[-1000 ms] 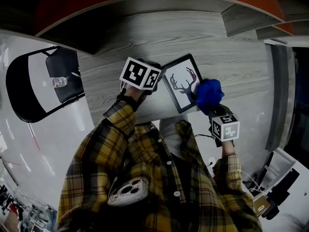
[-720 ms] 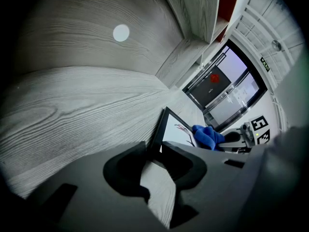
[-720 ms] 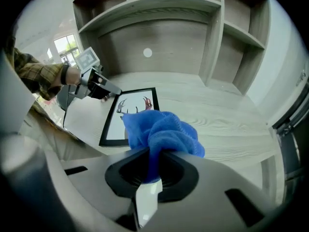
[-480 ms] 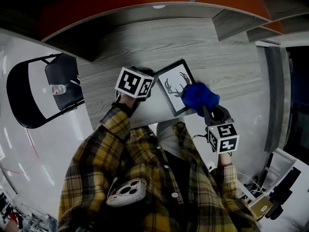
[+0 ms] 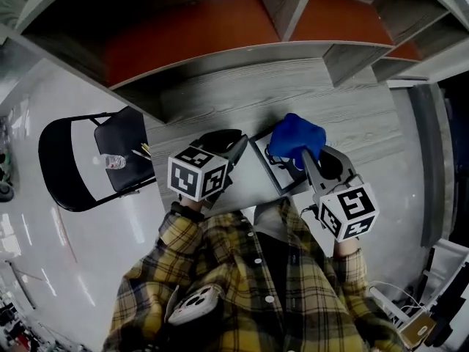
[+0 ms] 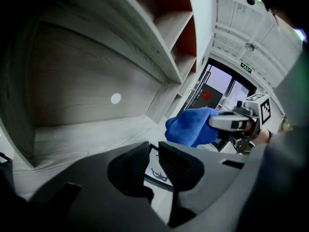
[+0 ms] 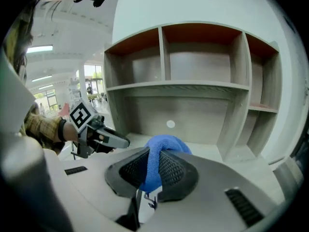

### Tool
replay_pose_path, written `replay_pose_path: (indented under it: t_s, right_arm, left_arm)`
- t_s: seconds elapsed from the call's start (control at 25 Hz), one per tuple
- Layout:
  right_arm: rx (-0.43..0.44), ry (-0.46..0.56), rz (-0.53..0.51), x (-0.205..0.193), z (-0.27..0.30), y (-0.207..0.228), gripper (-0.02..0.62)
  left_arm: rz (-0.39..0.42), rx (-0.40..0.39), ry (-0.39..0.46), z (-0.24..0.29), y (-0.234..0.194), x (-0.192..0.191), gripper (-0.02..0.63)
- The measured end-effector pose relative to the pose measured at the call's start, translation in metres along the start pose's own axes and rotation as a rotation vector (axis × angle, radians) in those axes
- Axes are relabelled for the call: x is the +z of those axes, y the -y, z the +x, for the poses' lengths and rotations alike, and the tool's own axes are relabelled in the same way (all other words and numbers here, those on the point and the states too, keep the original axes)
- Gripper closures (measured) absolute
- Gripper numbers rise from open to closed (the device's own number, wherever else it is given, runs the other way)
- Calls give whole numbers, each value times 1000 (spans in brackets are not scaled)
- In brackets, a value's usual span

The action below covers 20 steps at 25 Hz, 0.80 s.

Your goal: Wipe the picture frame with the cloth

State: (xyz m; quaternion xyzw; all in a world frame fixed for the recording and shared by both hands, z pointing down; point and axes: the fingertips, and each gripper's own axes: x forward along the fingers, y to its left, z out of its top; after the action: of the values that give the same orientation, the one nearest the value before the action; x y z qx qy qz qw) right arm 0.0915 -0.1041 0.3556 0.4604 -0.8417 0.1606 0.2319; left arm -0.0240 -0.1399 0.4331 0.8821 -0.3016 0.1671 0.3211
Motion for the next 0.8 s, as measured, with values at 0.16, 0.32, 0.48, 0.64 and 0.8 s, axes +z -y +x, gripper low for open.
replay_pose_path:
  t_s: [0.16, 0.32, 0.48, 0.64, 0.8]
  right_arm:
    - [33, 94, -19, 33, -4, -19, 546]
    - [102, 193, 17, 63, -15, -37, 546]
    - [164, 255, 54, 82, -21, -50, 546]
    - [200, 278, 39, 91, -24, -64, 548]
    - [205, 284, 30, 95, -29, -70, 548]
  left_arm:
    - [26, -13, 123, -37, 21, 28, 560]
    - [46, -20, 220, -70, 39, 53, 583]
    - [86, -22, 261, -92, 55, 69, 598]
    - [117, -28, 290, -102, 69, 77, 600]
    - [136, -39, 299, -107, 77, 79, 600]
